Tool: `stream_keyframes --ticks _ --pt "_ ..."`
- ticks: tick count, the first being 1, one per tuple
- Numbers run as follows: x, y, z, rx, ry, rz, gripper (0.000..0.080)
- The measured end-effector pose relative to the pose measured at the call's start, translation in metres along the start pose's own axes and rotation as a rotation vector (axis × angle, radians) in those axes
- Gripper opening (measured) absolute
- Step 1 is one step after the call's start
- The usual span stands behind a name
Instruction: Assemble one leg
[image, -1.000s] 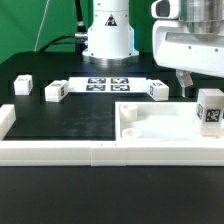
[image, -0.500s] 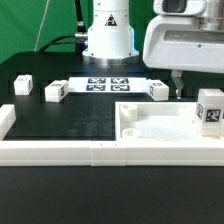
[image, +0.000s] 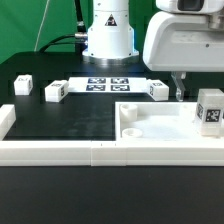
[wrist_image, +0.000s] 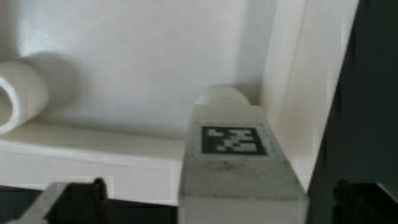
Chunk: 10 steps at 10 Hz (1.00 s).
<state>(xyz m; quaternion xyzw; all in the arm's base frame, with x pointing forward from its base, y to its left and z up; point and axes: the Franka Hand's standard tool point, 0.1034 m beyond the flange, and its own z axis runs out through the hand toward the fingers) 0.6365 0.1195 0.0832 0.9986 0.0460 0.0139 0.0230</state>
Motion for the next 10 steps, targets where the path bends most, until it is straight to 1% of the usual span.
stream_keyframes --ticks 1,2,3,6,7,8,9,10 --pt "0.0 0.0 0.0 0.0 0.0 0.0 0.0522" --pt "0.0 0.0 0.0 0.0 0.0 0.0 0.0383" --pt "0.0 -0.0006 0.0 0.0 0.0 -0.001 0.0294" --pt "0.0001 -0.0013 -0.0002 0.002 0.001 0.025 0.0294" --pt "0.0002 0.0004 0.0003 0.026 0.004 0.126 0.0294" --pt "0.0006 -0.0012 0.0015 0.05 0.009 0.303 0.0294" --pt "0.0012 -0.0014 0.0019 0.065 0.012 0.457 0.0294" --pt "0.0011 -0.0018 0.002 0.072 0.005 0.591 0.0294"
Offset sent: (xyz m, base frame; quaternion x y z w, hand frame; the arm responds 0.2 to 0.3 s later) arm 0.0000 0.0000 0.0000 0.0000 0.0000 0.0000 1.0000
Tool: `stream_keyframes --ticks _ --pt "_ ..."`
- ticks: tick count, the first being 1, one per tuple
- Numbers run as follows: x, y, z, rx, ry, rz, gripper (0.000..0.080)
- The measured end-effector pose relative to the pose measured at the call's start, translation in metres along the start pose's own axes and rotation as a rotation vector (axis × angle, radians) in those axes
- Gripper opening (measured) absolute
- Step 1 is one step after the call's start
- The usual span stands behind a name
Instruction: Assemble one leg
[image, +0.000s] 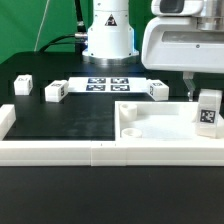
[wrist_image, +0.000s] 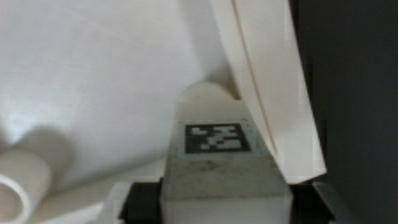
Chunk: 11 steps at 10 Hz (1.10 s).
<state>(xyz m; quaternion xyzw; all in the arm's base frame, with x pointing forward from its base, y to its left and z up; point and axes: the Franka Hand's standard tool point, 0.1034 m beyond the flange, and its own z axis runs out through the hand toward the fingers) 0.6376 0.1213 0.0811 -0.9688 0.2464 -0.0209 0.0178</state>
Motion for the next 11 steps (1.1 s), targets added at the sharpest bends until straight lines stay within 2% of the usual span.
stream_keyframes --ticks 2,4,5,7,11 --pt "-0.0016 -0.0012 0.0007 -0.004 0.001 0.253 0.0294" --pt "-0.0011 -0.0006 0.0012 0.02 -0.009 0.55 0.0294" --pt "-0.0016 -0.0008 0.0015 0.023 -0.011 0.679 0.0294" --pt "-0.001 0.0 0.0017 0.041 -0.033 0.852 0.0294" --pt "-0.0024 -0.0017 0.0021 0.044 -0.046 1.013 0.0294"
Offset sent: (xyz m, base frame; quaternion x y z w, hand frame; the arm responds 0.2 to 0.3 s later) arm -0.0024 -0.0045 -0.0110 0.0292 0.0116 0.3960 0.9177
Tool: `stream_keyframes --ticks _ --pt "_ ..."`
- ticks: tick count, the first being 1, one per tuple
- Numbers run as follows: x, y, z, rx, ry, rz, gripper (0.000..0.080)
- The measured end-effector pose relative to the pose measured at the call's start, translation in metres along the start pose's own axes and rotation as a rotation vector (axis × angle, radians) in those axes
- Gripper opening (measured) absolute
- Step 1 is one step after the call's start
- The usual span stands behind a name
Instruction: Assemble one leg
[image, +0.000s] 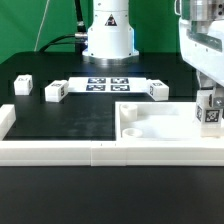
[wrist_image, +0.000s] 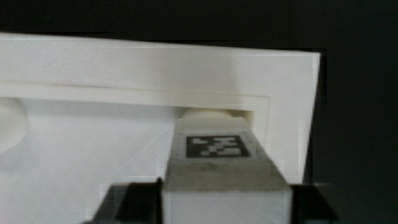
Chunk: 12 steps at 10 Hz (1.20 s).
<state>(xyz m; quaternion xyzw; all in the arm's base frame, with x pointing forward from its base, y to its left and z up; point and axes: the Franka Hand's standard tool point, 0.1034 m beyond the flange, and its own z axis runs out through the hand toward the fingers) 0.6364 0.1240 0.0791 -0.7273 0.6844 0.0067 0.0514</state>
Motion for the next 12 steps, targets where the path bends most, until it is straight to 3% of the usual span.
stream_keyframes --ticks 2,3,4,7,12 --pt "-0.0002 0.0001 0.0001 0.0 0.0 -0.007 0.0603" --pt "-0.0006 0.0011 0.0002 -0.01 -0.002 -0.083 0.0635" --pt "-0.0015 0.0016 -0.0005 -0.023 -0.006 -0.153 0.0635" --pt "-0.0061 0.0004 -0.0003 -0.011 -0.008 -0.462 0.0649" --pt "-0.0052 0.0006 -0.0004 -0.018 0.0 -0.99 0.0649"
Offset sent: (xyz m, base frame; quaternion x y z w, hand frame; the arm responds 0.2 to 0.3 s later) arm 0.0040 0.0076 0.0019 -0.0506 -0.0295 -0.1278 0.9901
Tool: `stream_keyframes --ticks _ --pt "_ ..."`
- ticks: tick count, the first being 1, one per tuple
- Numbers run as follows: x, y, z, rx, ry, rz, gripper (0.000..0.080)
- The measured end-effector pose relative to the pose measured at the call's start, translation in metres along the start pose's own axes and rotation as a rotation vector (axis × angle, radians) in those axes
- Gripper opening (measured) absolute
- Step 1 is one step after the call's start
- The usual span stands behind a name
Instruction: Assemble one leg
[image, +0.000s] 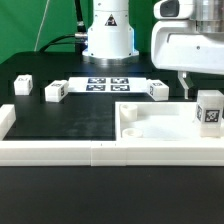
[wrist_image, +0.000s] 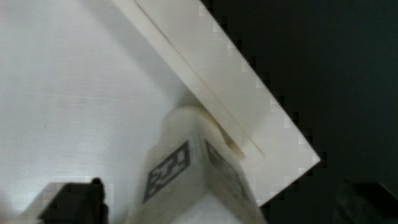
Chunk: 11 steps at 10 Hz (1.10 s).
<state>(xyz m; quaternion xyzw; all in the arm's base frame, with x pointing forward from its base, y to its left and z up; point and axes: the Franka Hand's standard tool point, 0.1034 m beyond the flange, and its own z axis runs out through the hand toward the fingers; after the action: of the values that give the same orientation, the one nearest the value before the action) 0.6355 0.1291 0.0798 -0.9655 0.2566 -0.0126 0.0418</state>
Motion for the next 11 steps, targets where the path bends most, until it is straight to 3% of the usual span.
stream_keyframes --ticks 6,8,9,10,11 --pt "0.0065 0.007 -0.0011 -0.052 0.019 -0.582 0.0649" --pt "0.0064 0.0069 -0.0011 -0.051 0.02 -0.547 0.0619" --pt "0.0064 0.007 -0.0011 -0.051 0.02 -0.546 0.044" --pt "0.0064 0.007 -0.0011 -0.051 0.02 -0.546 0.044" --pt "0.0064 0.007 -0.0011 -0.051 0.019 -0.547 0.029"
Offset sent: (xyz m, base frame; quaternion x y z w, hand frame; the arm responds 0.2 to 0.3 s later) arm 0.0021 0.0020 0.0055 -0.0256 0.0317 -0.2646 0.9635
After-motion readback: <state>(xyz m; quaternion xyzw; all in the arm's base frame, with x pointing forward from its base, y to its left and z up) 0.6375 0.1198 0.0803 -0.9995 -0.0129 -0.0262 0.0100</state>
